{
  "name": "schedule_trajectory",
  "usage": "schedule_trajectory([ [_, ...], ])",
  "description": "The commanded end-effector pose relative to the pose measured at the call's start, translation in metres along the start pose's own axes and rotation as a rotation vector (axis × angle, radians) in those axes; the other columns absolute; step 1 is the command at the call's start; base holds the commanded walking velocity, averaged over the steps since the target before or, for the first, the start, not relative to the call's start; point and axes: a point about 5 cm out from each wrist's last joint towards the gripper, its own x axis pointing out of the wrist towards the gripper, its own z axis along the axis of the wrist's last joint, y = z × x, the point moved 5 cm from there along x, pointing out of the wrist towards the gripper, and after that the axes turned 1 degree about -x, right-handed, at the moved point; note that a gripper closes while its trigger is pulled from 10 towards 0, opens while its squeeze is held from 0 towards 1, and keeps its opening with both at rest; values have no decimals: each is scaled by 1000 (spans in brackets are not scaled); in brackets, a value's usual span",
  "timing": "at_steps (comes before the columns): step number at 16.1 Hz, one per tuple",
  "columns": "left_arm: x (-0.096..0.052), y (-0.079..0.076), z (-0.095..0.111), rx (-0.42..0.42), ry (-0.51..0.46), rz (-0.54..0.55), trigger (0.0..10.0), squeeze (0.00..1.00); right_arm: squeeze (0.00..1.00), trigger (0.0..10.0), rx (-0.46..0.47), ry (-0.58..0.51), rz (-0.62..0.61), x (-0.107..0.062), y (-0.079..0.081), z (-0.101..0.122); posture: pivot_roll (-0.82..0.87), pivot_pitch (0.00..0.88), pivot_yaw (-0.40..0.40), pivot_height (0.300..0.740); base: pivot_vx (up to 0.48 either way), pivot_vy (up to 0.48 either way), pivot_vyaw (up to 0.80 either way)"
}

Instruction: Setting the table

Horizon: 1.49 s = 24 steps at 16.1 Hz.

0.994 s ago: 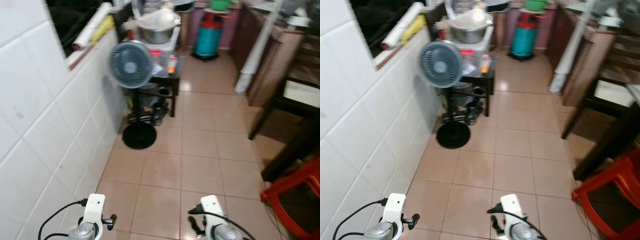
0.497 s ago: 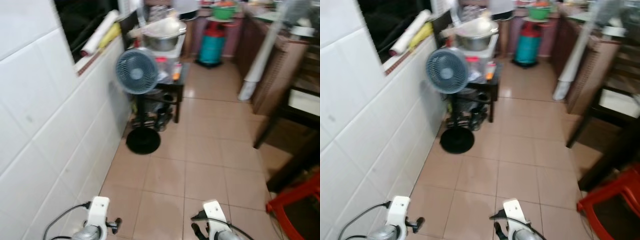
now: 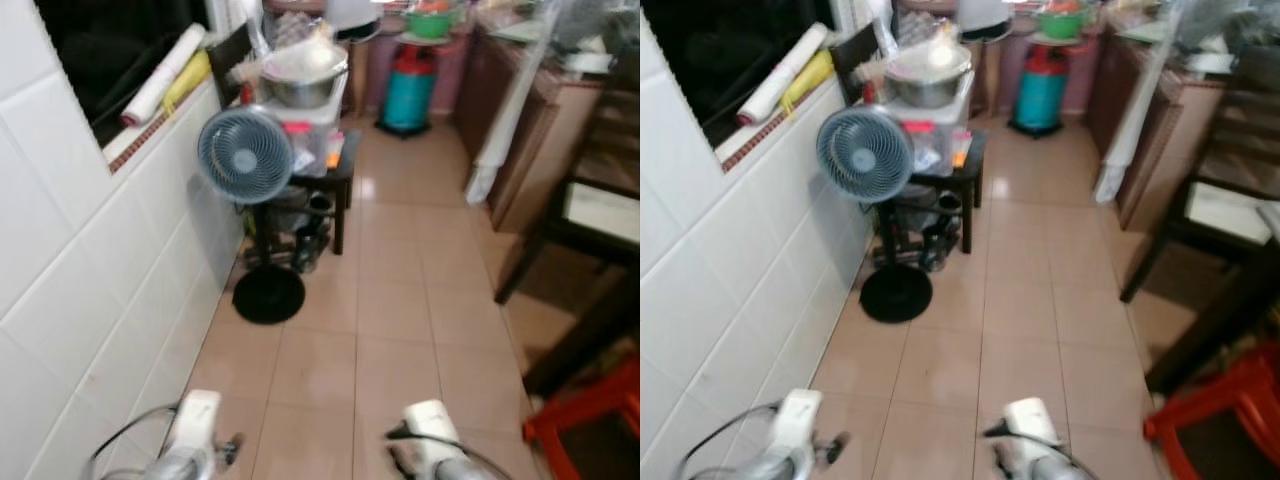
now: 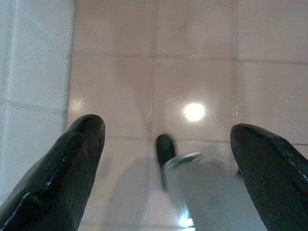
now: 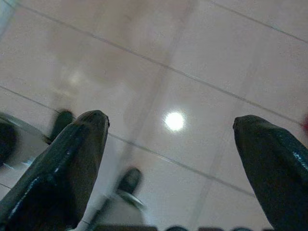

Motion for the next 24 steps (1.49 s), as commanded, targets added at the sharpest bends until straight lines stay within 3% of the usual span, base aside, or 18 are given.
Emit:
schedule_trajectory([
  [1, 3, -10, 12, 11, -27, -24, 10000, 0, 0, 10000, -1, 21, -26, -3, -11, -9, 25, 0, -20, 740, 330, 0, 0],
  [12, 8, -31, 11, 5, -9, 23, 10000, 0, 0, 10000, -28, 26, -7, -2, -6, -9, 32, 0, -16, 740, 29, 0, 0],
  [16, 8, -31, 9, 17, -3, 31, 10000, 0, 0, 10000, -26, 25, -6, -2, -4, -9, 31, 0, -13, 740, 0, 125, 498],
  [19, 3, -8, 3, 23, 8, 56, 10000, 0, 0, 10000, -18, 25, -9, -2, -5, -9, 29, 0, -12, 740, 0, 439, 146],
  [21, -3, 23, 0, 21, 13, 87, 10000, 0, 0, 10000, -12, 25, -10, -3, -6, -10, 30, 0, -11, 740, 0, 351, 0],
  [22, -6, 31, 0, 23, 13, 94, 10000, 0, 0, 10000, -11, 25, -10, -3, -6, -10, 30, 0, -11, 740, 0, 409, 0],
  [24, -5, 28, 2, 28, 4, 95, 10000, 0, 0, 10000, -7, 26, -11, -3, -5, -10, 29, 0, -9, 740, 0, 176, 0],
])
